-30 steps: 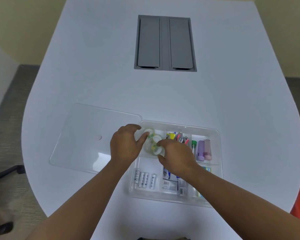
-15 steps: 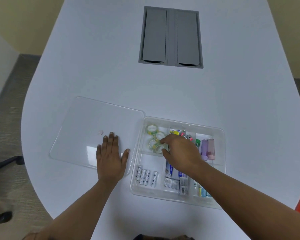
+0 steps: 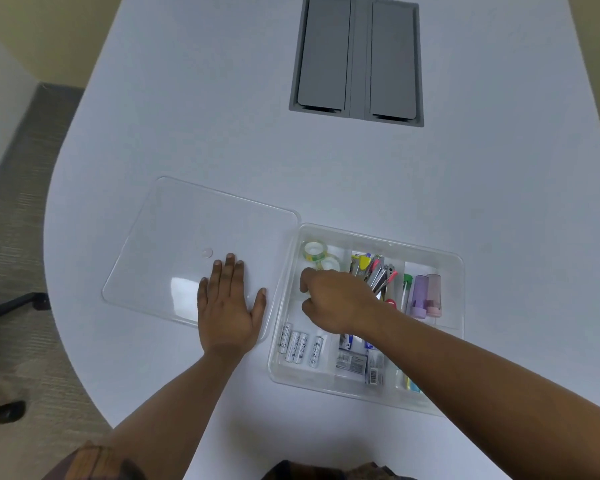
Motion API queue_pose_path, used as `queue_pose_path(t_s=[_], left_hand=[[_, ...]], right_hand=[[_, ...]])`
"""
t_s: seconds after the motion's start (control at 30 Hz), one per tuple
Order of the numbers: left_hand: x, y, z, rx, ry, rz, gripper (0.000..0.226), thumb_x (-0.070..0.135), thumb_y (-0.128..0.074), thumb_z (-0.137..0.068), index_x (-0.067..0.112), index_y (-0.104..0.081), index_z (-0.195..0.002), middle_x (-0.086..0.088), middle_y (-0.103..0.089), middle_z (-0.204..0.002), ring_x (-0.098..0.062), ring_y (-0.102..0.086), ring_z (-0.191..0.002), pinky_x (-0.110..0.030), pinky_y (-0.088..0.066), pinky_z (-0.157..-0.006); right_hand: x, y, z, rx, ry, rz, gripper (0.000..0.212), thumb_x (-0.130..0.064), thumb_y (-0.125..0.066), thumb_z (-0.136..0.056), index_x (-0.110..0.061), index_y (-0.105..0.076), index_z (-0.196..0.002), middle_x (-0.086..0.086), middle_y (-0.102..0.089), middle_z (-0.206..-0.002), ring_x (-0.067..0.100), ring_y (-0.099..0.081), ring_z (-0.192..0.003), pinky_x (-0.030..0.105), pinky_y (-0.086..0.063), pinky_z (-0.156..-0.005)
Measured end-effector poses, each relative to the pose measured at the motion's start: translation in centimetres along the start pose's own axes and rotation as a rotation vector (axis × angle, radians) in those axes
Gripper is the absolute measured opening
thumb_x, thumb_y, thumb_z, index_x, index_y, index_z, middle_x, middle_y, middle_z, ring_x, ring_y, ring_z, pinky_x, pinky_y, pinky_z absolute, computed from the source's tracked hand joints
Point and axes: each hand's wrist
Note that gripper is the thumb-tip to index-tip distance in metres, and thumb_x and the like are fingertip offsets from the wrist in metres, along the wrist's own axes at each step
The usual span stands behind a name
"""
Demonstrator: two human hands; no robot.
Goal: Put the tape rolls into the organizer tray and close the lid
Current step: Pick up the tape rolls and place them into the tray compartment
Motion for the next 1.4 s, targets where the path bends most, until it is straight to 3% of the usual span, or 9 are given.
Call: queue_pose_path(t_s=[0.23,0.43,0.6,0.77,0.87,1.03,1.13,1.27,1.4], left_hand=[[0.2,0.0,0.0,-0.005,0.019,-0.006,0.069,0.058,-0.028,-0.094,0.017,-0.032,-0.150,0.000,-0.026,-0.160,-0.018,-0.018,-0.149,-0.040,-0.011,-0.121],[0.1,-0.1,0.0,-0.006,0.019,-0.013,0.069,0.058,-0.026,-0.094,0.017,-0.031,-0.150,0.000,-0.025,-0.161,-0.018,-0.017,-0.149,-0.039,-0.010,-0.122],[0.0,-0.2,0.0,-0.016,0.023,-0.027,0.069,0.058,-0.026,-0.094,0.017,-0.028,-0.151,0.001,-0.021,-0.162,-0.016,-0.013,-0.150,-0.038,-0.007,-0.122],[0.1,0.0,0.0,-0.020,0.025,-0.024,0.070,0.057,-0.026,-0.094,0.017,-0.029,-0.151,0.001,-0.022,-0.161,-0.016,-0.014,-0.150,-0.038,-0.007,-0.122],[0.2,-0.1,-0.1,-0.019,0.023,-0.018,0.070,0.057,-0.027,-0.094,0.017,-0.031,-0.150,0.001,-0.023,-0.161,-0.016,-0.014,-0.150,-0.038,-0.008,-0.122],[0.2,0.0,-0.1,-0.019,0.023,-0.018,0.069,0.056,-0.028,-0.094,0.017,-0.031,-0.150,0.000,-0.023,-0.161,-0.017,-0.014,-0.150,-0.039,-0.008,-0.122],[0.2,0.1,-0.1,-0.022,0.023,-0.016,0.069,0.056,-0.028,-0.094,0.017,-0.030,-0.150,0.000,-0.022,-0.161,-0.017,-0.013,-0.150,-0.039,-0.008,-0.122],[0.2,0.2,-0.1,-0.024,0.023,-0.020,0.069,0.056,-0.028,-0.094,0.017,-0.030,-0.151,0.000,-0.023,-0.161,-0.016,-0.013,-0.150,-0.039,-0.008,-0.122],[0.2,0.3,0.0,-0.018,0.021,-0.022,0.069,0.056,-0.028,-0.094,0.016,-0.031,-0.150,0.000,-0.024,-0.161,-0.017,-0.015,-0.150,-0.038,-0.008,-0.122]], right_hand=[[-0.4,-0.1,-0.8,-0.011,-0.027,-0.145,0.023,-0.024,-0.046,-0.088,-0.020,-0.051,-0.110,0.006,-0.062,-0.103,0.021,-0.050,-0.079,0.030,-0.035,-0.064],[0.5,0.0,-0.7,0.076,-0.028,-0.243,0.025,-0.019,-0.051,-0.085,-0.025,-0.058,-0.109,0.002,-0.065,-0.113,0.024,-0.059,-0.100,0.035,-0.049,-0.082],[1.8,1.1,-1.4,0.348,-0.126,-0.023,0.027,-0.021,-0.058,-0.082,-0.027,-0.063,-0.109,0.002,-0.067,-0.108,0.028,-0.062,-0.095,0.039,-0.052,-0.077],[2.3,0.8,-2.5,0.279,-0.136,0.126,0.022,-0.029,-0.059,-0.084,-0.020,-0.062,-0.103,0.007,-0.066,-0.096,0.030,-0.062,-0.086,0.035,-0.049,-0.068],[2.3,0.2,-3.0,0.358,-0.108,0.106,0.021,-0.032,-0.057,-0.084,-0.017,-0.058,-0.099,0.006,-0.065,-0.088,0.030,-0.061,-0.077,0.033,-0.044,-0.061],[2.4,-0.1,-4.0,0.387,-0.137,0.126,0.031,-0.033,-0.058,-0.084,-0.017,-0.052,-0.109,0.007,-0.064,-0.078,0.028,-0.056,-0.064,0.030,-0.037,-0.053],[2.3,-0.2,-4.3,0.374,-0.160,0.155,0.034,-0.025,-0.060,-0.080,-0.018,-0.052,-0.112,0.005,-0.060,-0.071,0.026,-0.047,-0.058,0.028,-0.034,-0.050],[2.2,0.1,-4.3,0.337,-0.188,0.246,0.049,-0.006,-0.061,-0.068,-0.022,-0.055,-0.114,-0.004,-0.035,-0.055,0.024,-0.045,-0.055,0.027,-0.029,-0.047],[2.2,0.3,-4.4,0.309,-0.166,0.253,0.048,-0.002,-0.058,-0.066,-0.027,-0.062,-0.106,0.001,-0.057,-0.068,0.025,-0.045,-0.059,0.028,-0.033,-0.052]])
Point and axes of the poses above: each hand's wrist, its own z-axis away from the middle knuckle, its own y-axis out of the back of the hand, x = y × z
